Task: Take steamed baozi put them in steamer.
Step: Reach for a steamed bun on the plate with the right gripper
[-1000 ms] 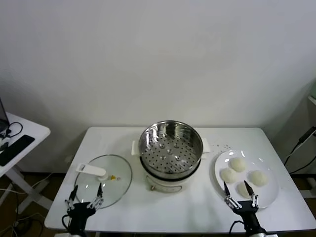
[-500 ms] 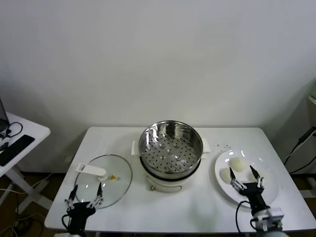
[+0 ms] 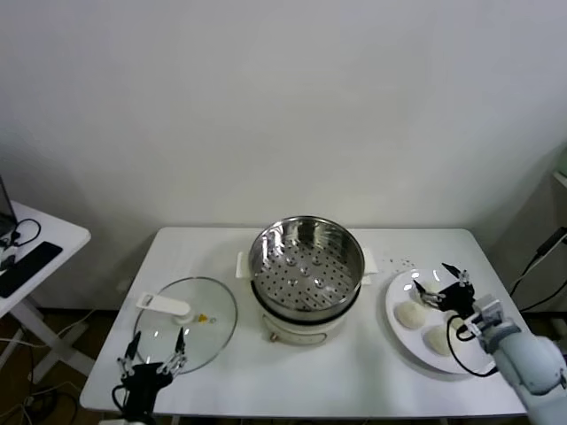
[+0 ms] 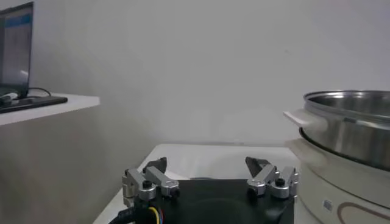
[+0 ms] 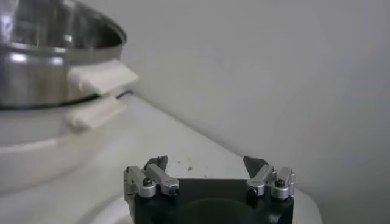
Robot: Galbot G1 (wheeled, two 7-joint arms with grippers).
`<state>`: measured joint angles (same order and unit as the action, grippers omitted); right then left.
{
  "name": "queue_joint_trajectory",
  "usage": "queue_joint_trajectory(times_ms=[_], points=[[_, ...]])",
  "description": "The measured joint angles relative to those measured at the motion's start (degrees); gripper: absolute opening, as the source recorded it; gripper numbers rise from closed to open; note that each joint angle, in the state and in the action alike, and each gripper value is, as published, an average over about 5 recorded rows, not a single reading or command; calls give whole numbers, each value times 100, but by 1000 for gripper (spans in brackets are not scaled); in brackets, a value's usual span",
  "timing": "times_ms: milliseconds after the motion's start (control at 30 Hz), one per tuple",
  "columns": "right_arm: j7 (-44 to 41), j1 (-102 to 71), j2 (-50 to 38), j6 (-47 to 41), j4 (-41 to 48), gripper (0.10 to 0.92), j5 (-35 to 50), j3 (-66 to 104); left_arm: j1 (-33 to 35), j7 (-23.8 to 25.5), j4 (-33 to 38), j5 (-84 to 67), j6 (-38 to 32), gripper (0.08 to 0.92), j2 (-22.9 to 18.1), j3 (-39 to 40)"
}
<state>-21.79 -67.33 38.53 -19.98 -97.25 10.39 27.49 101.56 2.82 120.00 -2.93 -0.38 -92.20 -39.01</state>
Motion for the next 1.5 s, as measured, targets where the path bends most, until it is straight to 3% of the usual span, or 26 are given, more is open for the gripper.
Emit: queue_joint_trajectory(times_ms=[300, 567, 1000, 1500], points=[[-1338, 1692, -1017, 57, 619, 823, -332, -1682, 36, 42, -42, 111, -66, 823, 3, 39], [-2491, 4166, -1265, 503, 1462, 823, -628, -4317, 74, 65, -18, 185, -85, 823, 25, 96], [-3572, 7043, -651, 1033, 2717, 823, -873, -7614, 95, 77, -53, 289, -124, 823, 41, 80], [-3982, 7579, 240, 1342, 4057, 823, -1195, -8570, 80, 128, -180, 449, -172, 823, 52, -19]])
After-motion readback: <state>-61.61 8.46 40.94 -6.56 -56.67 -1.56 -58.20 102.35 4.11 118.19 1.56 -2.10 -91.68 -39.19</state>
